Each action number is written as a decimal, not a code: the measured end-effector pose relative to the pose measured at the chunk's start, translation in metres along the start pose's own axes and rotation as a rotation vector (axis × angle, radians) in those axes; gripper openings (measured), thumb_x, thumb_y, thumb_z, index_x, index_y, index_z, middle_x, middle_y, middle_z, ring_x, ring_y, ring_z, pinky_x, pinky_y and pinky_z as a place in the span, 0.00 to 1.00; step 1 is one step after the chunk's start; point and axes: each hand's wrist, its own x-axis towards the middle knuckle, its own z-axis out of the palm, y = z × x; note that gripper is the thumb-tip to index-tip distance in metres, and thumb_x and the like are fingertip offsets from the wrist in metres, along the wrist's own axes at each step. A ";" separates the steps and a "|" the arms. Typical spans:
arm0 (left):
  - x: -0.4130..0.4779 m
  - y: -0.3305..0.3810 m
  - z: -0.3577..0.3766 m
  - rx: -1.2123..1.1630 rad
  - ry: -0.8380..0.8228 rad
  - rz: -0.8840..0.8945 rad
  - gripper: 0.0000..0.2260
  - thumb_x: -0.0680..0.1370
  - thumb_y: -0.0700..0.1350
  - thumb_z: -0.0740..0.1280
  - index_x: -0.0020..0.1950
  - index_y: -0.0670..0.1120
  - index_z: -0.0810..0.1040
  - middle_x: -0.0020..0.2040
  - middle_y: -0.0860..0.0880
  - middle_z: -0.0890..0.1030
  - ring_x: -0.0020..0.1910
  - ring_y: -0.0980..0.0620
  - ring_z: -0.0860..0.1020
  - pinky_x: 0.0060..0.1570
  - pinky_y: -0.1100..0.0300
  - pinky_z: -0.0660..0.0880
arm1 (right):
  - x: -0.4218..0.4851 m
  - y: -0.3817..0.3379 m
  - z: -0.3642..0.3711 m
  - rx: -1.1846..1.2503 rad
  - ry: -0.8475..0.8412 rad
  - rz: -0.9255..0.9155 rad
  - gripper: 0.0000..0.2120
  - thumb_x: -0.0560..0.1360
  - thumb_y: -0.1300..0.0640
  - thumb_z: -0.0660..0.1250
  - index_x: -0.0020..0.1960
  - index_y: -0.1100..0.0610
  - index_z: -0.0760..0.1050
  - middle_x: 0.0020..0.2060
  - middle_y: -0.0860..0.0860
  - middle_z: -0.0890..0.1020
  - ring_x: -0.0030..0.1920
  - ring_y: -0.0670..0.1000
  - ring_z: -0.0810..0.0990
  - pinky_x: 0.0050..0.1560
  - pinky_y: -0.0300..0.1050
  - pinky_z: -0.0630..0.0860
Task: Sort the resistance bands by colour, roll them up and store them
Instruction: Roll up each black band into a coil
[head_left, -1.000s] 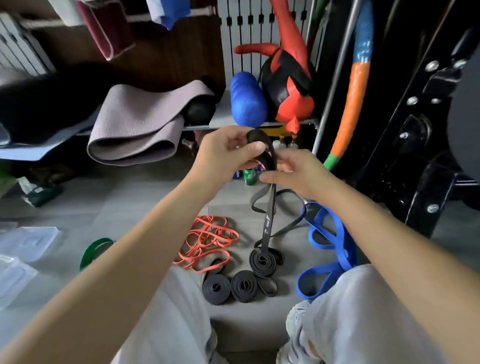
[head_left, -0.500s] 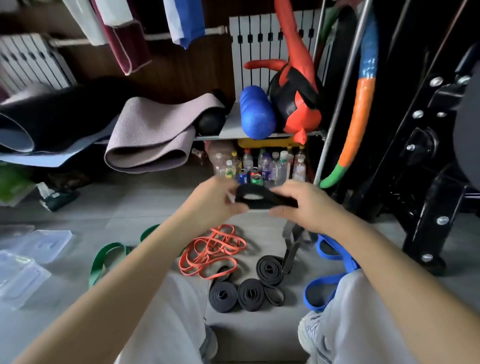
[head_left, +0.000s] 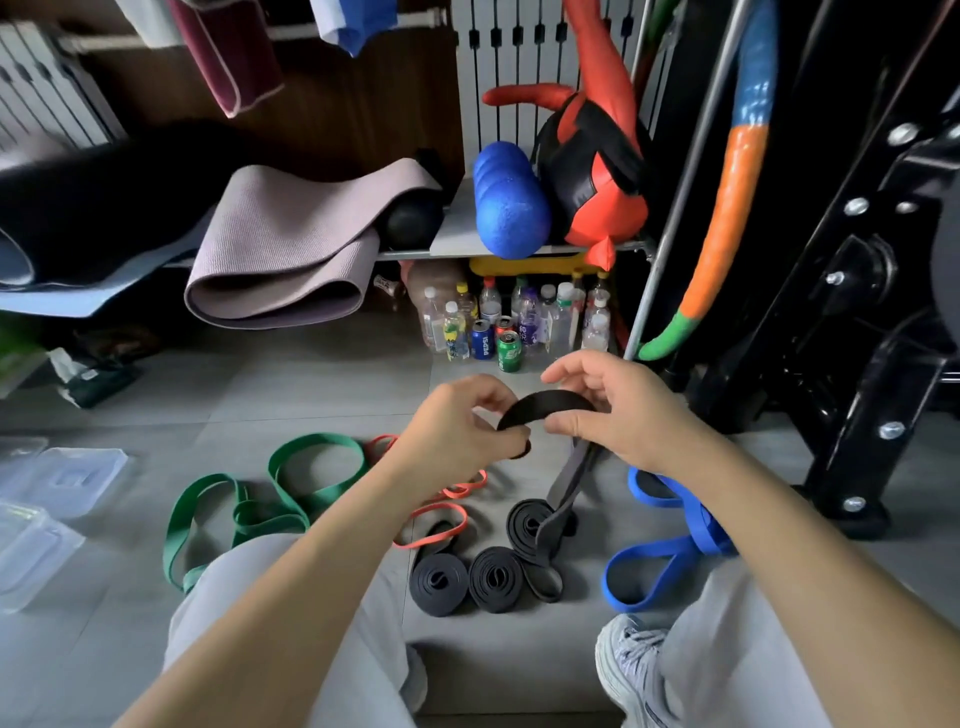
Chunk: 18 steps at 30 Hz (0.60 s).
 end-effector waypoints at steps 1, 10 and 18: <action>0.000 0.001 -0.002 -0.071 0.026 0.013 0.06 0.71 0.39 0.72 0.43 0.48 0.77 0.39 0.53 0.81 0.31 0.54 0.78 0.33 0.62 0.73 | -0.001 0.001 -0.002 0.027 -0.001 0.006 0.17 0.65 0.53 0.77 0.48 0.41 0.75 0.44 0.49 0.82 0.46 0.51 0.81 0.53 0.51 0.77; -0.001 -0.005 -0.001 -0.956 -0.100 0.023 0.07 0.69 0.35 0.67 0.45 0.41 0.76 0.35 0.47 0.81 0.30 0.55 0.78 0.35 0.65 0.77 | -0.002 0.000 0.019 0.403 0.004 -0.010 0.13 0.56 0.52 0.75 0.40 0.46 0.81 0.38 0.46 0.85 0.42 0.45 0.83 0.51 0.45 0.79; -0.008 -0.003 -0.006 -0.391 -0.020 0.003 0.11 0.72 0.36 0.71 0.49 0.49 0.76 0.41 0.55 0.82 0.31 0.58 0.78 0.33 0.67 0.75 | -0.001 0.005 0.012 0.127 0.033 0.011 0.12 0.61 0.47 0.76 0.42 0.49 0.83 0.32 0.52 0.83 0.33 0.43 0.76 0.39 0.45 0.74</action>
